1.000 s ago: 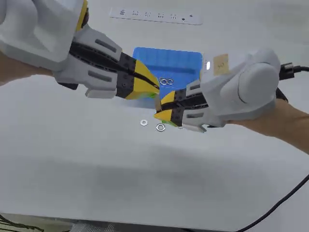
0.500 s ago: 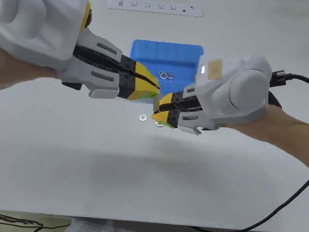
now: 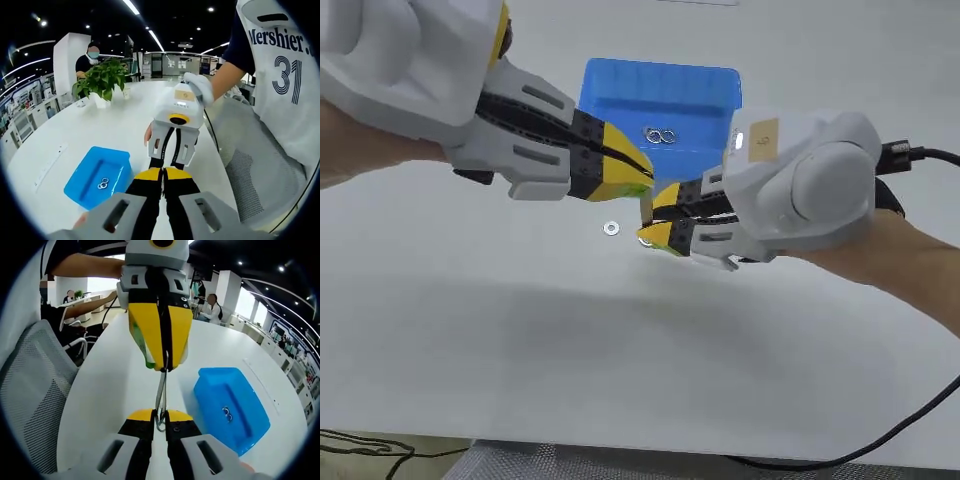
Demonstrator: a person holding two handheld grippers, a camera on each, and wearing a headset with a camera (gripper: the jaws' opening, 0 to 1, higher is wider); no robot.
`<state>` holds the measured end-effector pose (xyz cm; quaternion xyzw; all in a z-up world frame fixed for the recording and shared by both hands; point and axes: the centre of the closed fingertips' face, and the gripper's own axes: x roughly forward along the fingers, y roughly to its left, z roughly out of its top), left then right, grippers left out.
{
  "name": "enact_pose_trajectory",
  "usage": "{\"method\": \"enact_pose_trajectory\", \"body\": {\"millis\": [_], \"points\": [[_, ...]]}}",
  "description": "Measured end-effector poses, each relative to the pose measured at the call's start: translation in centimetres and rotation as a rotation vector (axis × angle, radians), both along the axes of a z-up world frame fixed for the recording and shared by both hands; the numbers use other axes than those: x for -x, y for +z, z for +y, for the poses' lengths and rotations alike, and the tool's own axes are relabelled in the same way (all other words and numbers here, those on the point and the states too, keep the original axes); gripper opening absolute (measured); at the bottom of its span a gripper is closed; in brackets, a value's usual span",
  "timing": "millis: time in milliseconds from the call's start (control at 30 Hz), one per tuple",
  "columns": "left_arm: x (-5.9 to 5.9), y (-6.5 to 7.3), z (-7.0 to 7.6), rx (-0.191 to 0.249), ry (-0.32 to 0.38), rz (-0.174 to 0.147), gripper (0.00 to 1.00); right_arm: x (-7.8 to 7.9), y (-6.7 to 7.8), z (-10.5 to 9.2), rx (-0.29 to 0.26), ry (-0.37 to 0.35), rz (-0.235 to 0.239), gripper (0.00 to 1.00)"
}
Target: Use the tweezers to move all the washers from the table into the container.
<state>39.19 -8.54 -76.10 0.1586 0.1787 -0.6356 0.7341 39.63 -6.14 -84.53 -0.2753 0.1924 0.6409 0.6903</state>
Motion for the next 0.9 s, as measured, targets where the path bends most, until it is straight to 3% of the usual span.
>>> {"method": "enact_pose_trajectory", "body": {"millis": [900], "points": [[-0.4,-1.2,-0.2,0.000,0.000,0.020,0.05,-0.3,-1.2,0.1,0.006,-0.018,0.036,0.13]]}}
